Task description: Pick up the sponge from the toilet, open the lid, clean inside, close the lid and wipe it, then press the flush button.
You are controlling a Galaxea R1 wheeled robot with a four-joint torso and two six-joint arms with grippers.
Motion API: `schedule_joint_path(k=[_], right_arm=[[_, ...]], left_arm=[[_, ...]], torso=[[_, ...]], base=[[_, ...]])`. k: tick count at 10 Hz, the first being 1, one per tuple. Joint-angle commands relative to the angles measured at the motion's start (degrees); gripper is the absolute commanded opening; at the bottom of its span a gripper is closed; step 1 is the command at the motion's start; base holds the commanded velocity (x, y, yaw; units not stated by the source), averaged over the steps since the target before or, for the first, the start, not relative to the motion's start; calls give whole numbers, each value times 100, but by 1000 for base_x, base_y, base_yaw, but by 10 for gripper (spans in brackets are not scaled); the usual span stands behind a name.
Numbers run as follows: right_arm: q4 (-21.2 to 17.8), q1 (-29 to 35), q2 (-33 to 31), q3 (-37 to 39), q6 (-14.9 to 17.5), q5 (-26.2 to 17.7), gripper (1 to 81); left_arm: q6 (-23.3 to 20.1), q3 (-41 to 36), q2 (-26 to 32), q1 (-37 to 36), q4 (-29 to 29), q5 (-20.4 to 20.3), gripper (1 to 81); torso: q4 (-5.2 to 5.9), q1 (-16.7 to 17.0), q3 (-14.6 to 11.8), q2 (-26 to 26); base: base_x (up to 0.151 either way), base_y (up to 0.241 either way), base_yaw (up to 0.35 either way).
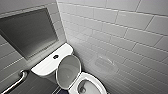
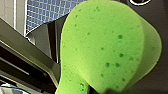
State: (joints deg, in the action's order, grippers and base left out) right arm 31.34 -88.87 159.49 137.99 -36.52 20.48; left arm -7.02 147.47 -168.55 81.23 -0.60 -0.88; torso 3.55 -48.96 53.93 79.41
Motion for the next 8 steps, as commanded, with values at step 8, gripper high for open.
schedule_joint_path(k=[8], right_arm=[[109, 575, -1066, -836, -681, 97, 10]], left_arm=[[43, -1238, 1007, -58, 227, 431, 811]], torso=[[0, 0, 0, 2]], base=[[0, 0, 0]])
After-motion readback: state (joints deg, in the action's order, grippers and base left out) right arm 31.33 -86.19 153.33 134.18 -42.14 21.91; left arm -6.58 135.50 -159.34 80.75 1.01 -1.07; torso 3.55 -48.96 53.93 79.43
